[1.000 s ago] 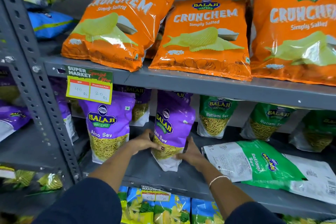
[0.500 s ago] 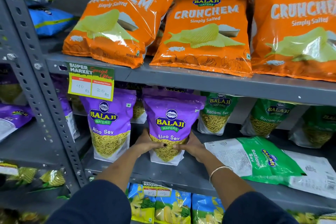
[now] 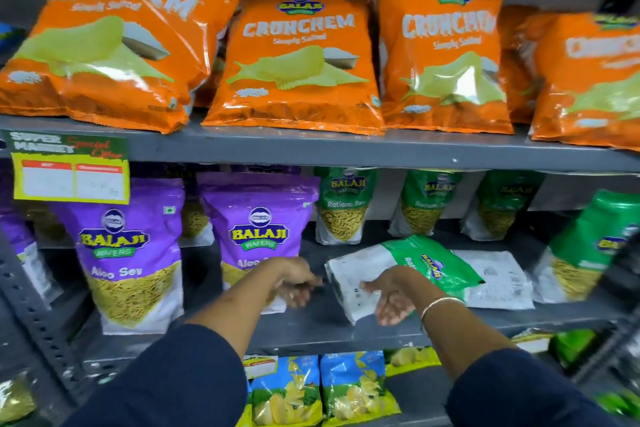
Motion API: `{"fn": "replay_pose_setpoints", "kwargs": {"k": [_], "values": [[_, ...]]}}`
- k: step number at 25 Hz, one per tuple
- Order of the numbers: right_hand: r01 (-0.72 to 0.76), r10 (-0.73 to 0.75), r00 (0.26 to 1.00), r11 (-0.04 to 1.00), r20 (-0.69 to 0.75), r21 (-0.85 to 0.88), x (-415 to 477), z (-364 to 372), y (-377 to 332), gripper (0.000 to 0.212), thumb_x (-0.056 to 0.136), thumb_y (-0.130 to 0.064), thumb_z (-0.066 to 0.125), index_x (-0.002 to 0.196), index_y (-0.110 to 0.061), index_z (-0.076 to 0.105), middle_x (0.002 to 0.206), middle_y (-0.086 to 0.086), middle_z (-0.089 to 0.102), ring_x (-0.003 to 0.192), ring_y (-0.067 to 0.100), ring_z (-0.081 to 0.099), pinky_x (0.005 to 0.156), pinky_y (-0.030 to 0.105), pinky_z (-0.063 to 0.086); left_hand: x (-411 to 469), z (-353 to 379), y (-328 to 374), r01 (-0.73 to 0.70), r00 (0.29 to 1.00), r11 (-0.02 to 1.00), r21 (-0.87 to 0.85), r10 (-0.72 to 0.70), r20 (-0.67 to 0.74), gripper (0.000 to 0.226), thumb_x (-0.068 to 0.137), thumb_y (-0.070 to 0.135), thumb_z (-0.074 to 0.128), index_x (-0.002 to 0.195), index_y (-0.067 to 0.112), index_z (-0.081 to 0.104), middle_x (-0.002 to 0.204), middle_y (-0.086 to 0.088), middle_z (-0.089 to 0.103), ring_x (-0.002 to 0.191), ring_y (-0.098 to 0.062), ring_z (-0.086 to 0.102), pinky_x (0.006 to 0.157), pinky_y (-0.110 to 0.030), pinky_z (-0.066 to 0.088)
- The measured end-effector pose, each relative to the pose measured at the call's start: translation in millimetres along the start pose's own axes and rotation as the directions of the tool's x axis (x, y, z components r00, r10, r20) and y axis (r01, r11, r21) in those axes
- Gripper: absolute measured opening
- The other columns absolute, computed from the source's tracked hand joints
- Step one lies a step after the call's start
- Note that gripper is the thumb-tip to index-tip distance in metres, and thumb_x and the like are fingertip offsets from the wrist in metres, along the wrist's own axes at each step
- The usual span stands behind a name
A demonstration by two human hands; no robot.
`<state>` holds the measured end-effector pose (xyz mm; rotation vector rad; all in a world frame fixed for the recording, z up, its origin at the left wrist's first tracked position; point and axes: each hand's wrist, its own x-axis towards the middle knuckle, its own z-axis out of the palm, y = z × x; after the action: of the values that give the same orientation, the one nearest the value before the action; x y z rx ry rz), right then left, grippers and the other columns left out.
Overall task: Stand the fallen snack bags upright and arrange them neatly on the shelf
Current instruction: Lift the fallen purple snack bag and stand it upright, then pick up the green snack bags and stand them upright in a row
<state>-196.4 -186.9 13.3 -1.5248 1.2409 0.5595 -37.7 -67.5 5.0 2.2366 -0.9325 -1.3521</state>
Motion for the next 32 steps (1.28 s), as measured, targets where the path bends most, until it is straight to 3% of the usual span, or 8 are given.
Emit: {"fn": "replay_pose_setpoints", "kwargs": {"k": [3, 5, 9, 12, 18, 25, 28, 32], "values": [[0.078, -0.090, 0.996, 0.923, 0.015, 0.376, 15.6, -10.2, 52.4, 0.082, 0.089, -0.046, 0.048, 0.144, 0.002, 0.013, 0.144, 0.032, 0.035, 0.111, 0.040, 0.056, 0.065, 0.042, 0.055, 38.2, 19.9, 36.2, -0.204, 0.871, 0.961, 0.189, 0.266, -0.413, 0.028, 0.090, 0.029, 0.052, 0.104, 0.006, 0.055, 0.103, -0.016, 0.063, 0.103, -0.030, 0.059, 0.092, -0.042, 0.047], [0.178, -0.217, 0.976, 0.736, -0.022, 0.653, 26.4, -8.7, 65.5, 0.069, 0.085, -0.040, 0.058, 0.136, -0.002, 0.032, 0.124, 0.022, 0.050, 0.095, 0.036, 0.059, 0.069, 0.046, 0.054, 62.6, 27.8, 44.0, -0.158, 0.894, 0.971, 0.181, 0.219, -0.390, 0.061, 0.089, 0.032, 0.052, 0.137, -0.001, 0.032, 0.141, -0.020, 0.044, 0.129, -0.031, 0.044, 0.108, -0.037, 0.038], [0.239, -0.321, 0.946, 0.610, -0.040, 0.755, 35.9, 1.9, 57.9, 0.033, 0.089, -0.037, 0.054, 0.089, -0.004, 0.056, 0.076, 0.011, 0.056, 0.064, 0.024, 0.054, 0.080, 0.047, 0.052, 82.6, 38.2, 48.5, -0.081, 0.939, 0.988, 0.132, 0.120, -0.321, 0.083, 0.082, 0.035, 0.063, 0.144, 0.000, 0.019, 0.152, -0.015, 0.031, 0.133, -0.024, 0.039, 0.107, -0.032, 0.039], [0.265, -0.316, 0.943, 0.519, -0.106, 0.813, 48.8, 1.0, 55.8, 0.028, 0.082, -0.016, 0.067, 0.101, 0.002, 0.058, 0.073, 0.013, 0.058, 0.060, 0.023, 0.056, 0.043, 0.037, 0.055, 74.5, 44.8, 46.7, -0.046, 0.941, 0.999, 0.012, 0.047, -0.335, 0.065, 0.079, 0.032, 0.068, 0.131, 0.004, 0.040, 0.146, -0.016, 0.040, 0.126, -0.022, 0.044, 0.093, -0.026, 0.040], [0.468, -0.368, 0.879, 0.552, -0.302, 0.690, 62.1, -8.8, 68.9, 0.037, 0.073, 0.002, 0.073, 0.101, -0.004, 0.048, 0.088, 0.010, 0.062, 0.084, 0.028, 0.060, 0.070, 0.044, 0.056, 61.8, 65.3, 29.4, -0.154, 0.888, 0.931, -0.331, -0.016, -0.460, 0.041, 0.072, 0.008, 0.075, 0.088, 0.012, 0.038, 0.077, 0.003, 0.039, 0.071, -0.008, 0.039, 0.061, -0.018, 0.034], [0.758, -0.640, 0.593, 0.648, -0.489, 0.072, 62.5, -21.6, 79.2, 0.051, 0.066, 0.006, 0.074, 0.105, -0.008, 0.045, 0.095, 0.008, 0.060, 0.087, 0.020, 0.057, 0.059, 0.022, 0.040, 55.0, 85.1, 20.0, -0.249, 0.803, 0.951, -0.184, 0.096, -0.588, 0.102, 0.054, 0.002, 0.082, 0.140, 0.011, 0.028, 0.136, -0.009, 0.053, 0.125, -0.026, 0.049, 0.105, -0.037, 0.043], [0.709, -0.662, 0.607, 0.701, -0.440, -0.076, 64.5, -23.8, 66.3, 0.060, 0.070, 0.007, 0.070, 0.121, -0.004, 0.042, 0.107, 0.013, 0.064, 0.090, 0.023, 0.058, 0.053, 0.020, 0.040, 55.4, 93.0, 12.0, -0.295, 0.753, 0.934, -0.202, 0.097, -0.650, 0.096, 0.058, -0.002, 0.081, 0.138, 0.006, 0.028, 0.134, -0.010, 0.051, 0.126, -0.026, 0.046, 0.096, -0.026, 0.038], [0.601, -0.596, 0.618, 0.778, -0.513, -0.180, 70.8, -22.6, 57.8, 0.059, 0.071, -0.004, 0.074, 0.121, -0.003, 0.042, 0.119, 0.019, 0.060, 0.107, 0.034, 0.060, 0.083, 0.036, 0.048, 52.0, 81.5, 3.5, -0.259, 0.813, 0.933, -0.251, 0.071, -0.577, 0.097, 0.059, -0.001, 0.076, 0.141, 0.007, 0.024, 0.131, -0.010, 0.052, 0.123, -0.028, 0.049, 0.102, -0.036, 0.044]]}}
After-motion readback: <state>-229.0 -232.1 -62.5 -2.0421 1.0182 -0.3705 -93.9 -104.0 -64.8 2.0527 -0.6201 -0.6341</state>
